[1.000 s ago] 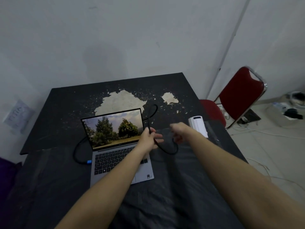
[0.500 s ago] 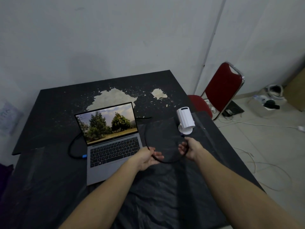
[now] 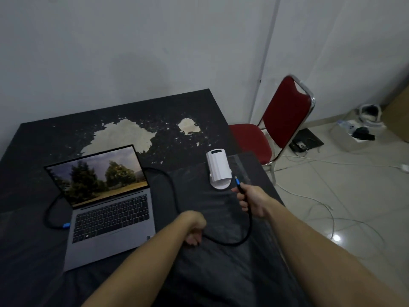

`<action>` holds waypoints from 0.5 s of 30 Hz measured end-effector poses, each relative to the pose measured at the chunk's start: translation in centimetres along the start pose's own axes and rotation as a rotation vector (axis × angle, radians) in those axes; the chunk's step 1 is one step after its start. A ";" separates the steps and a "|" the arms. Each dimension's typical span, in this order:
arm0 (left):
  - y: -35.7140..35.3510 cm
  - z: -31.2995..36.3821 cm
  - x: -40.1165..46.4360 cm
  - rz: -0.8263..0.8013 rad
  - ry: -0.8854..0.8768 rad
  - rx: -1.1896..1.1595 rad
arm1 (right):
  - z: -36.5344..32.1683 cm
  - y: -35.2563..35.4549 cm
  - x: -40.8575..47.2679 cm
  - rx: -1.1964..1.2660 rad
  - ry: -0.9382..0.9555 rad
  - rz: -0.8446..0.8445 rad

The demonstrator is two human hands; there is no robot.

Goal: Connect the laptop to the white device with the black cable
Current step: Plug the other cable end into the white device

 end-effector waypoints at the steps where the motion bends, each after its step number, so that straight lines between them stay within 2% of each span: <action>1: 1.5 1.8 0.1 0.070 -0.042 -0.015 | 0.4 0.5 0.6 -0.010 -0.012 -0.006; 6: 9.6 9.0 0.1 0.394 -0.345 -0.447 | 1.8 0.8 3.8 -0.014 0.038 -0.053; 11: 12.6 13.3 2.8 0.387 -0.402 -0.707 | 3.0 0.8 6.3 -0.132 0.183 0.018; 15: 13.0 16.0 5.3 0.394 -0.398 -0.734 | 3.9 0.9 8.0 -0.130 0.247 0.041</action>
Point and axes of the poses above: each hand's wrist, its own x-axis towards the middle knuckle, its own y-axis out of the back of the hand, z = x × y, the point moved 8 cm from there along x, towards the middle knuckle, and after that the axes turned 10 degrees about y, right-handed, at the moved point
